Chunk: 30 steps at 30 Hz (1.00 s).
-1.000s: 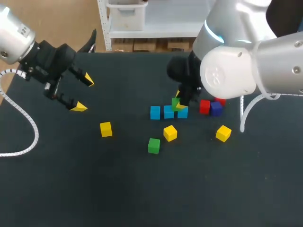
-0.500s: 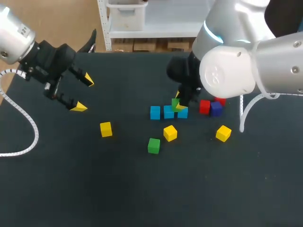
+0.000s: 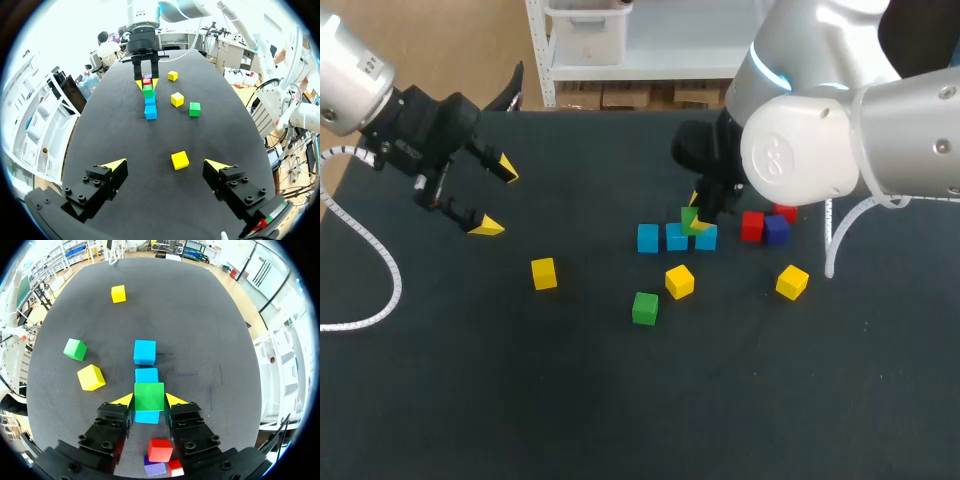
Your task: Place the blue cubes, place green cubes on the blue cubes, place the yellow cubes on the green cubes, then place the red cubes on the yellow cubes, and place purple cube on the red cubes.
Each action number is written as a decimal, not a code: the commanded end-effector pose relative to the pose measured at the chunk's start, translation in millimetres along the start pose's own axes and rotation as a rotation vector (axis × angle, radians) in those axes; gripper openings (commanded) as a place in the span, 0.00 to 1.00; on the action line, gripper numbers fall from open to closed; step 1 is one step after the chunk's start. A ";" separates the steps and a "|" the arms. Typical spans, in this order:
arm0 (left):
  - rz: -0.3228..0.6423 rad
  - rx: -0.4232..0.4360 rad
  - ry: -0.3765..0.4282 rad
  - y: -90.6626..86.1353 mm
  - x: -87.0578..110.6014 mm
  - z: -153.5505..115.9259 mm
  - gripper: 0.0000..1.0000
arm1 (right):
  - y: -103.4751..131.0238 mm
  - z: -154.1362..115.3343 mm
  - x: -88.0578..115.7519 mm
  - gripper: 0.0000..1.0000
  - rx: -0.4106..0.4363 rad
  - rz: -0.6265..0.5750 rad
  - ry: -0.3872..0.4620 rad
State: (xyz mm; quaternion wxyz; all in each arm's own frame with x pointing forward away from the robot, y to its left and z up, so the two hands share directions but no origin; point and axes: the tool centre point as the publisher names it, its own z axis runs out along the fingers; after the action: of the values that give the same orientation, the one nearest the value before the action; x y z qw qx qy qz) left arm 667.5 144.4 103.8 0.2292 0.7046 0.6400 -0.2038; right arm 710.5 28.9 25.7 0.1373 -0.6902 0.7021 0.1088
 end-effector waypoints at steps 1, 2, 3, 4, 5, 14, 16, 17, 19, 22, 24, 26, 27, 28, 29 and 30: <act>0.004 -0.002 -0.004 -0.4 1.4 0.2 1.00 | -2.5 1.2 0.2 0.29 -0.005 0.002 -0.004; 0.004 -0.002 -0.004 -0.4 1.4 0.2 1.00 | -2.6 1.2 0.2 0.29 -0.005 0.002 -0.004; 0.004 -0.002 -0.004 -0.4 1.4 0.2 1.00 | -2.6 1.3 0.2 0.29 -0.005 0.001 -0.004; 0.004 -0.002 -0.004 -0.4 1.4 0.2 1.00 | -2.6 1.3 0.3 0.29 -0.006 0.000 -0.004; 0.004 -0.002 -0.004 -0.4 1.4 0.2 1.00 | -2.4 1.5 0.5 0.29 -0.007 0.000 -0.004; 0.004 -0.002 -0.004 -0.4 1.4 0.2 1.00 | -1.4 2.6 2.8 0.40 -0.012 0.002 -0.008; 0.004 -0.002 -0.004 -0.4 1.4 0.2 1.00 | -1.7 2.2 3.0 0.44 -0.012 0.001 -0.007; 0.004 -0.002 -0.004 -0.4 1.4 0.2 1.00 | -1.9 2.1 3.1 0.47 -0.012 0.001 -0.007; 0.004 -0.002 -0.004 -0.4 1.4 0.2 1.00 | -2.1 1.8 3.4 0.59 -0.012 -0.001 -0.007; 0.004 -0.002 -0.004 -0.4 1.4 0.2 1.00 | -2.2 1.1 4.1 1.00 -0.012 0.000 -0.008; 0.004 -0.002 -0.004 -0.4 1.4 0.2 1.00 | -0.8 -1.7 5.8 1.00 -0.014 0.002 -0.008; 0.004 -0.002 -0.004 -0.4 1.4 0.2 1.00 | 1.0 -6.0 8.1 1.00 -0.012 0.010 -0.016; 0.004 -0.002 -0.004 -0.4 1.4 0.2 1.00 | 2.7 -11.2 11.1 1.00 0.001 0.016 -0.042; 0.004 -0.002 -0.004 -0.4 1.4 0.2 1.00 | 2.6 -13.7 12.9 1.00 0.011 0.018 -0.063; 0.004 -0.002 -0.004 -0.4 1.4 0.2 1.00 | 3.7 -19.0 15.2 1.00 0.016 0.007 -0.095; 0.004 -0.002 -0.004 -0.4 1.4 0.2 1.00 | 5.3 -26.1 17.5 1.00 0.017 -0.031 -0.155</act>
State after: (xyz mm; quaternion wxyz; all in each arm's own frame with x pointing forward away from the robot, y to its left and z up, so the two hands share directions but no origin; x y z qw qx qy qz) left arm 667.5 144.4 103.8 0.2292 0.7046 0.6400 -0.2038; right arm 717.5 23.6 34.8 0.1575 -0.6824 0.7027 0.1254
